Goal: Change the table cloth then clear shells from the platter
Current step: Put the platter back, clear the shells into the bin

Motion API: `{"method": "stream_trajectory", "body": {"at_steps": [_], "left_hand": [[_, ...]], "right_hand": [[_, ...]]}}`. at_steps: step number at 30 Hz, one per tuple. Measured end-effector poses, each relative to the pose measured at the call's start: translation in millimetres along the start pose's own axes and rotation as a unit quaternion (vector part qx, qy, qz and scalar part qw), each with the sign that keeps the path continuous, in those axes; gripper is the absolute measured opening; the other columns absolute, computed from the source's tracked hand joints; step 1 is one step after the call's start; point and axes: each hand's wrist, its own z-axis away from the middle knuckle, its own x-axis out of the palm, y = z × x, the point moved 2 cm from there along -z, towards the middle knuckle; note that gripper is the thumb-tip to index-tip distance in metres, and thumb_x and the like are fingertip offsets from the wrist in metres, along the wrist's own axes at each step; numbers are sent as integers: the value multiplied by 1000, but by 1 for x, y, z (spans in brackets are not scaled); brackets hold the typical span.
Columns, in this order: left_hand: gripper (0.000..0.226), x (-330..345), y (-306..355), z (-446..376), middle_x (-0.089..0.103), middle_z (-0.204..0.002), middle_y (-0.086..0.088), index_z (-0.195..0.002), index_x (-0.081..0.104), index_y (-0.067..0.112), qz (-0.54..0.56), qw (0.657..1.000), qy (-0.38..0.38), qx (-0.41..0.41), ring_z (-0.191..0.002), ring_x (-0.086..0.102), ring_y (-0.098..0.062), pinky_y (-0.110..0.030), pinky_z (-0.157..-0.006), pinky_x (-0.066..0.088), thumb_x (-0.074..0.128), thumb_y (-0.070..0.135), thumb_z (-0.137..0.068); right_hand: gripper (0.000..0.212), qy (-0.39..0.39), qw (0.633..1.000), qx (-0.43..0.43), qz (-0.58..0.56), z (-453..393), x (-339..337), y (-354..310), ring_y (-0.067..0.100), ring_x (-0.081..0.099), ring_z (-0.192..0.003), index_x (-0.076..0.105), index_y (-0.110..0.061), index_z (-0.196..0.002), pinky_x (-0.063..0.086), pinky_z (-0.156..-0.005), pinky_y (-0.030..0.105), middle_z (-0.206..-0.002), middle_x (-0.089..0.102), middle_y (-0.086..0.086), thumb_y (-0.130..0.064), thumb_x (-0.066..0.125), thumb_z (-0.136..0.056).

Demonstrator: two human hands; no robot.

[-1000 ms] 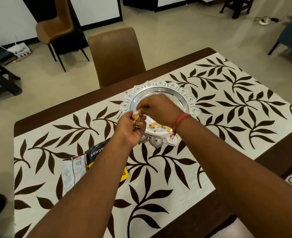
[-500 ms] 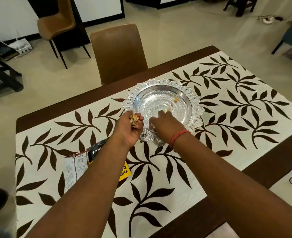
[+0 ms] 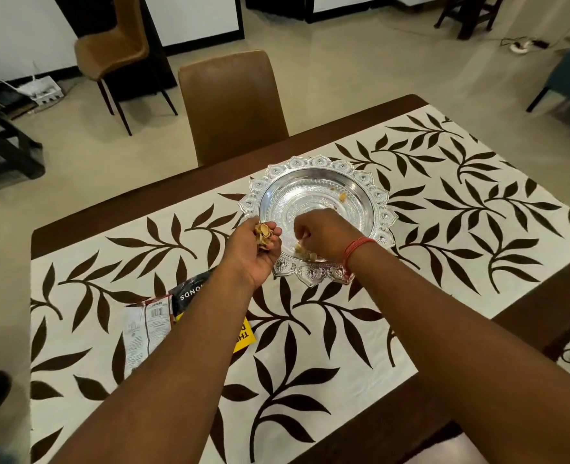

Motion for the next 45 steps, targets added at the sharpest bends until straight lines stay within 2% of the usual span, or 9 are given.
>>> {"method": "stream_trajectory", "body": {"at_steps": [3,6,11,14,18,21,28,37,45], "left_hand": [[44,2,-1,1,59,-69,-11,-77,61,2,-8,1000,14,7,-47,53,-12,-19,-40,49,42,32,-104],[41,8,-4,3,60,-70,-11,-83,60,1,9,1000,12,6,-53,59,-16,-22,-48,56,41,30,-105],[29,12,-5,6,65,-75,-7,-91,65,8,27,999,-26,-4,-60,63,-14,-22,-47,54,47,28,-101],[35,8,-2,6,58,-65,-9,-76,58,4,24,999,-19,-21,-45,53,-11,-16,-38,46,46,26,-101],[38,-1,4,4,57,-65,-9,-72,58,4,21,999,-20,-13,-43,49,-9,-15,-36,42,45,26,-101],[39,-6,4,3,56,-66,-10,-72,57,4,17,1000,-14,-6,-44,47,-9,-14,-37,41,45,26,-101],[38,-7,4,4,57,-67,-10,-76,58,4,14,1000,-1,-1,-46,48,-9,-14,-38,42,45,27,-102],[38,-8,3,0,58,-67,-10,-74,58,4,12,1000,13,9,-43,49,-9,-14,-38,42,46,26,-102],[39,-5,4,3,58,-66,-10,-73,58,4,22,1000,13,7,-42,49,-9,-14,-37,42,44,27,-102]], "right_hand": [[8,43,988,39,-145,1,-23,-5,10,64,-72,72,-15,-87,43,-58,14,-82,68,-5,-8,73,-82],[9,49,977,-6,-207,0,-44,-32,3,65,-66,72,-16,-86,50,-60,14,-77,68,-8,-9,75,-82],[13,17,993,-69,-95,-5,-53,-55,3,61,-78,75,-20,-99,42,-64,8,-87,68,-10,-16,71,-88],[18,65,997,-19,-28,-4,-48,-32,18,64,-94,74,-13,-106,49,-81,26,-102,71,3,-20,61,-95],[36,-88,980,117,135,12,-9,5,35,52,-118,59,-16,-127,47,-94,44,-129,52,13,-38,49,-100],[37,-80,978,86,172,22,19,4,39,43,-121,56,-13,-125,48,-92,49,-135,45,16,-38,47,-99],[29,1,993,-48,107,34,38,-25,30,51,-97,62,-7,-108,42,-76,39,-105,56,11,-33,49,-100],[17,-22,999,-20,-43,15,19,-20,20,58,-93,70,-10,-105,35,-72,24,-101,67,8,-21,65,-92],[14,-13,994,17,-109,2,12,-21,15,64,-87,73,-18,-97,47,-73,23,-94,70,-1,-14,72,-83]]}}
